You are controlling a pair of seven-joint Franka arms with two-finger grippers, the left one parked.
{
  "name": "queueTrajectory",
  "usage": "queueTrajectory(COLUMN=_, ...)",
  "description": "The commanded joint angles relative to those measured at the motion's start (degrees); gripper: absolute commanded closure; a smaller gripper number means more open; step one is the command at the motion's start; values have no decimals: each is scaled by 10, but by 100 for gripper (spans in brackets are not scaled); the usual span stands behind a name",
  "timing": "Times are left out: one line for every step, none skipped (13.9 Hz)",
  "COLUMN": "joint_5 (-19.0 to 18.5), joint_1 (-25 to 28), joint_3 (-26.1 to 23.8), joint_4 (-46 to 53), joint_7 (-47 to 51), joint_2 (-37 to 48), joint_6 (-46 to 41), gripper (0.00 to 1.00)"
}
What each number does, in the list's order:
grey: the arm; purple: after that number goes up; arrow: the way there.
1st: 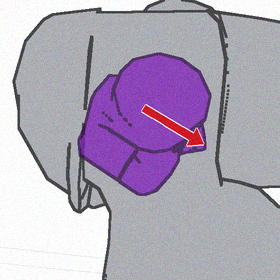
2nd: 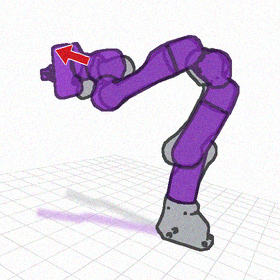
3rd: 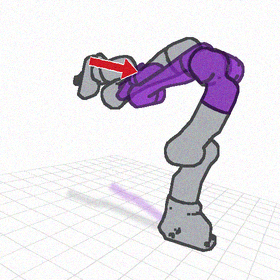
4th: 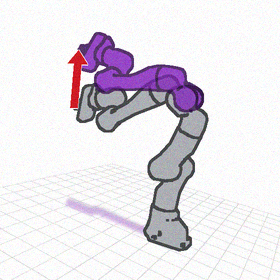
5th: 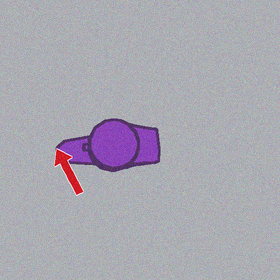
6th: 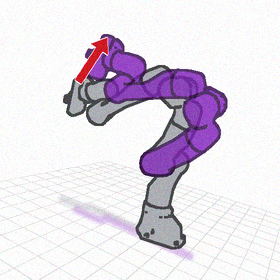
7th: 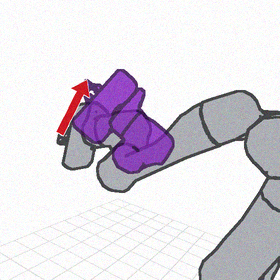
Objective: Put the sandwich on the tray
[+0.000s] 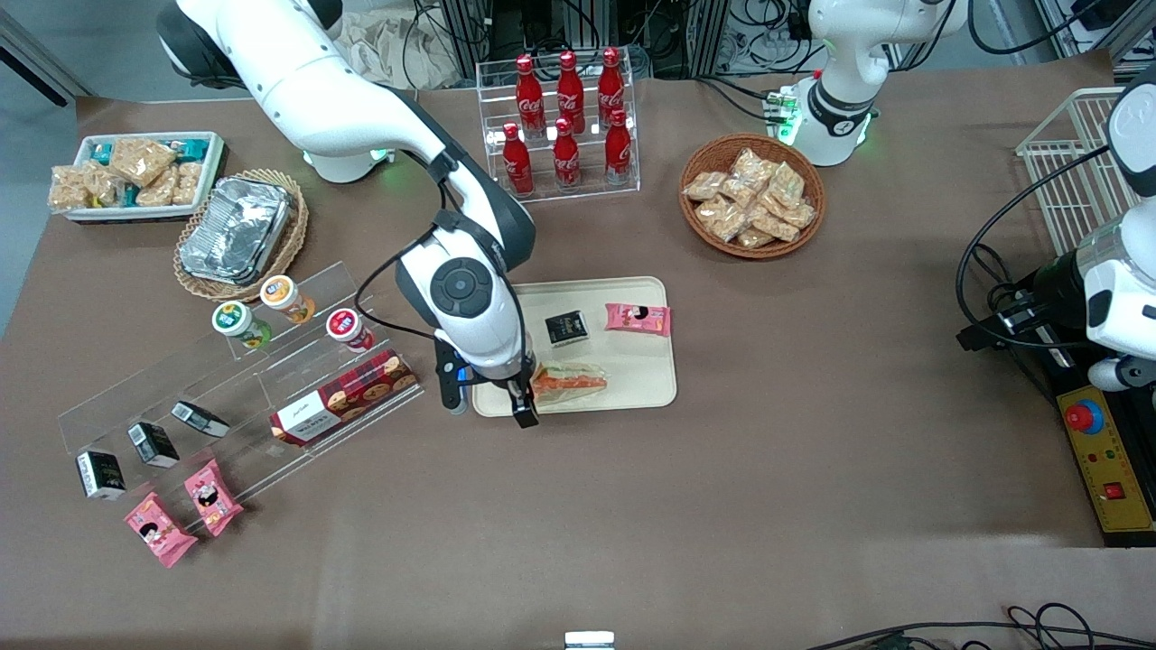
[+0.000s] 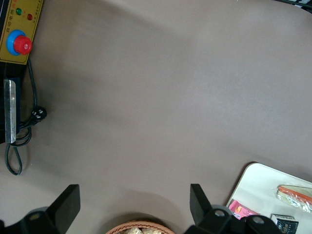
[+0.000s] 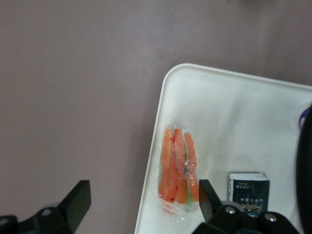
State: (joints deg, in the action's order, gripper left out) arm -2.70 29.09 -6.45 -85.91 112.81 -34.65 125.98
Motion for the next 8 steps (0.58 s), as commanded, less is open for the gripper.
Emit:
queueTrajectory(joint_5=26, joint_1=-16, joint_3=-6, joint_4=-11, joint_7=-77, joint_2=40, joint_6=-53, gripper=2)
queueTrajectory(joint_5=32, joint_1=-23, joint_3=-6, joint_4=-15, joint_7=-123, joint_2=56, joint_6=-73, gripper=2)
queueTrajectory(joint_5=35, joint_1=-25, joint_3=-6, joint_4=-21, joint_7=-161, joint_2=71, joint_6=-94, gripper=2)
queueTrajectory(joint_5=36, joint_1=-37, joint_3=-6, joint_4=-29, joint_7=-198, joint_2=89, joint_6=-107, gripper=2)
queueTrajectory(joint_5=38, joint_1=-46, joint_3=-6, joint_4=-42, joint_7=-230, joint_2=108, joint_6=-117, gripper=2)
queueTrajectory(joint_5=38, joint_1=-53, joint_3=-6, joint_4=-58, joint_7=-266, joint_2=130, joint_6=-123, gripper=2)
queueTrajectory(joint_5=38, joint_1=-59, joint_3=-6, joint_4=-79, joint_7=-302, joint_2=153, joint_6=-128, gripper=1)
queueTrajectory(joint_5=38, joint_1=-66, joint_3=-6, joint_4=-105, joint_7=-338, joint_2=178, joint_6=-128, gripper=2)
